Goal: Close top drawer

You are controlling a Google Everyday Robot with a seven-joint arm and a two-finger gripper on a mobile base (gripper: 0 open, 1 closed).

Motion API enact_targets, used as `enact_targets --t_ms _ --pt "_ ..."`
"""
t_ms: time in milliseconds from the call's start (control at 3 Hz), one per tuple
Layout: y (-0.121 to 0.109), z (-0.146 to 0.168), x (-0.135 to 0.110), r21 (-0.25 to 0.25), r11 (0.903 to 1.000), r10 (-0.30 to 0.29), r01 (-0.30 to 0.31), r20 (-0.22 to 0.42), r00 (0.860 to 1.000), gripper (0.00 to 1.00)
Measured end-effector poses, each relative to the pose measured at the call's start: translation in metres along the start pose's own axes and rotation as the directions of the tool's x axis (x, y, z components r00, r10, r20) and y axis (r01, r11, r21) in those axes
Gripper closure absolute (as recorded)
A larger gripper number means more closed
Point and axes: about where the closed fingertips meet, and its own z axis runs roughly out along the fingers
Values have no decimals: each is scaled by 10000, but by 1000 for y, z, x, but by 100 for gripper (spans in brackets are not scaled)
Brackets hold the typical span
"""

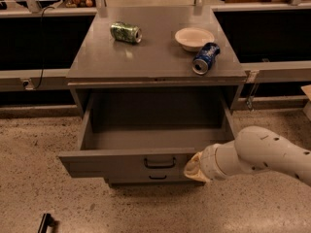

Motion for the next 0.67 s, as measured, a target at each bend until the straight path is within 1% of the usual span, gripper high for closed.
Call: enact_targets --t_ms 667 --pt "-51 18 -1 232 9996 -164 166 -84 9998 100"
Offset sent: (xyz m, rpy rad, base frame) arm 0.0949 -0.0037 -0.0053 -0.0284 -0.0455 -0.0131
